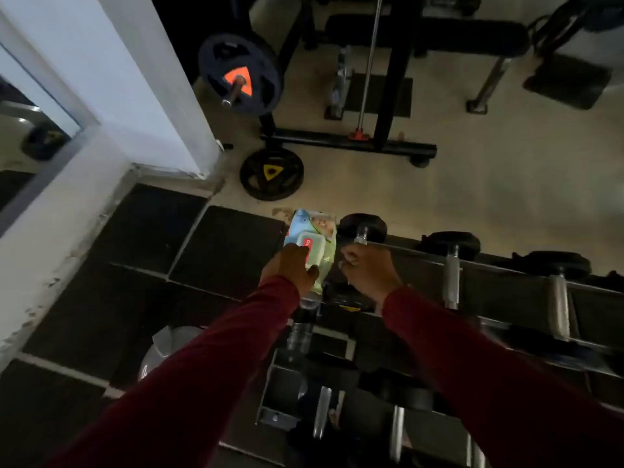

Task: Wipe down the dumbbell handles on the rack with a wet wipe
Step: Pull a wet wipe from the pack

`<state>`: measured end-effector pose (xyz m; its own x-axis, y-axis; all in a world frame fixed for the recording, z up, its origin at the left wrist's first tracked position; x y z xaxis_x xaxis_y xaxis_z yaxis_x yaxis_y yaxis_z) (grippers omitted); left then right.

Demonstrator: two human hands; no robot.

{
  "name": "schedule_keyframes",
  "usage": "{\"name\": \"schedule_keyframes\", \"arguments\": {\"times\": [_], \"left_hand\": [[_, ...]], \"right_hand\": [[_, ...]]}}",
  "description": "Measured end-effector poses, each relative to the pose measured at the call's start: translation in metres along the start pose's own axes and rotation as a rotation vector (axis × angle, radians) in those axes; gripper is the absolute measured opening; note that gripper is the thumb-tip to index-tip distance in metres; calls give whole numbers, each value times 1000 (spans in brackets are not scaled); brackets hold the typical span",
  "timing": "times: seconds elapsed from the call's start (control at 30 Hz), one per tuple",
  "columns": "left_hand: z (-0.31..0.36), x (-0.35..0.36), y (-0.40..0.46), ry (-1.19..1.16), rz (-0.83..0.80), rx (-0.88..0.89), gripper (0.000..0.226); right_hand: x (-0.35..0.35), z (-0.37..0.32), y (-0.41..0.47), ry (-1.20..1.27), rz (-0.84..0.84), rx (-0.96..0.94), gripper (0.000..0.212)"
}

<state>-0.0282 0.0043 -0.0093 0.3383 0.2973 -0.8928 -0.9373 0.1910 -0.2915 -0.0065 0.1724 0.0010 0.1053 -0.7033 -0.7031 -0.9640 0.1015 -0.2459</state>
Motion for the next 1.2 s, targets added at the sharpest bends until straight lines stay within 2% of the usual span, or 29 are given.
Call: {"name": "schedule_keyframes", "arguments": {"times": [0.2, 0.3, 0.4, 0.63, 0.93, 1.2], "left_hand": [[-14, 31, 44, 26, 38, -41, 70], [-22, 34, 52, 34, 96, -47, 72], [-25, 34, 56, 45, 120, -12, 69], [-31, 26, 59, 4, 80, -3, 54], [-49, 19, 57, -170, 19, -22, 56], [-55, 21, 54, -229, -24, 62, 51]], "right_hand": [[38, 16, 51, -55, -20, 206, 7], [52, 20, 66, -58, -14, 281, 23], [61, 17, 77, -31, -41, 329, 5], [72, 20, 87, 27, 85, 439, 5], [76, 9, 86, 59, 166, 410, 16], [74, 2, 82, -55, 163, 307, 22]]}}
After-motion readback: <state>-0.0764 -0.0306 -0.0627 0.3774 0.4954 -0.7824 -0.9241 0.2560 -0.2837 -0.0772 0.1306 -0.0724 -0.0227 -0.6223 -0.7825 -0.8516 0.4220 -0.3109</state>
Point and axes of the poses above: each hand's wrist, its own y-axis towards the middle knuckle, its own x-axis out of the palm, z = x × y, the point moved 3 cm from there along y, towards the middle knuckle, and after that the axes turned 3 degrees about x, right-handed, at the moved point
